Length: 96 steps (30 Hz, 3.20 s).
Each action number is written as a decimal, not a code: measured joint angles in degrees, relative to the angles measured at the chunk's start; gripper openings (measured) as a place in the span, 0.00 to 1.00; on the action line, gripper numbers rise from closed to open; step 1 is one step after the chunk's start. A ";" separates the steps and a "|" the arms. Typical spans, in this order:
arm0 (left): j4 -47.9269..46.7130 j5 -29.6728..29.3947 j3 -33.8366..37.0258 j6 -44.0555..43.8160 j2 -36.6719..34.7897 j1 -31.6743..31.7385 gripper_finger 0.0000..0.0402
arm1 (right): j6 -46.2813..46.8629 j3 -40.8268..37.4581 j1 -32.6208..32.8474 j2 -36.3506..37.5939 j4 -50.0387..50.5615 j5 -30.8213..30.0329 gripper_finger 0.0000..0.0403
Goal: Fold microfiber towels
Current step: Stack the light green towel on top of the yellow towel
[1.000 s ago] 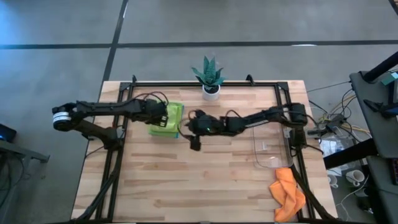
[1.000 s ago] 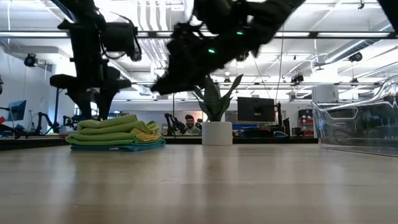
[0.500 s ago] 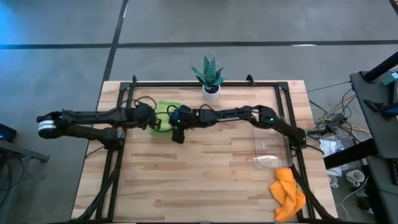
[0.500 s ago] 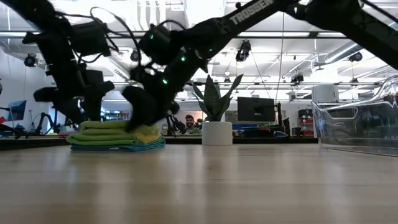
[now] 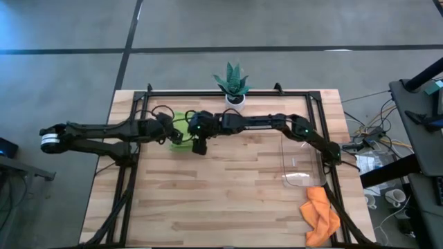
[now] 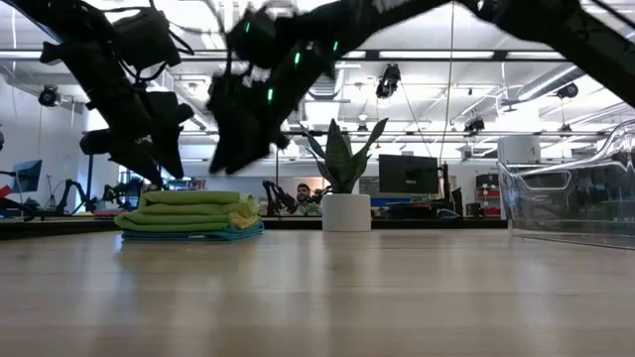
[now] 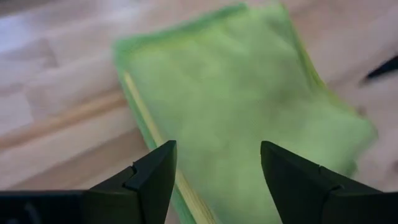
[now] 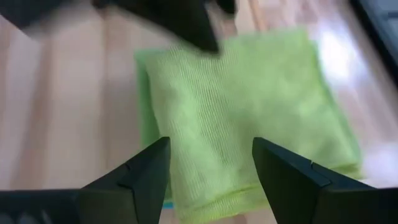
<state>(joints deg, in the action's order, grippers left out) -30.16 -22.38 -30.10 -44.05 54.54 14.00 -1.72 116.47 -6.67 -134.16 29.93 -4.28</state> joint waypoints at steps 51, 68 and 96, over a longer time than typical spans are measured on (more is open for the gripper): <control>4.03 -24.64 11.92 -11.00 5.32 -30.17 0.39 | 7.26 -46.96 8.91 26.87 -23.00 -5.28 0.56; 3.86 -15.22 8.84 8.83 5.31 -18.22 0.04 | 10.44 -46.39 6.46 25.72 -34.10 -4.60 0.55; -2.94 -8.19 9.05 2.32 5.31 -18.19 0.04 | 1.31 2.26 -1.34 -5.61 2.66 1.25 0.56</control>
<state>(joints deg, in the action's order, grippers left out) -33.09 -30.58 -21.05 -41.74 59.86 -4.19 -0.40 118.73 -8.01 -139.77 32.59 -3.03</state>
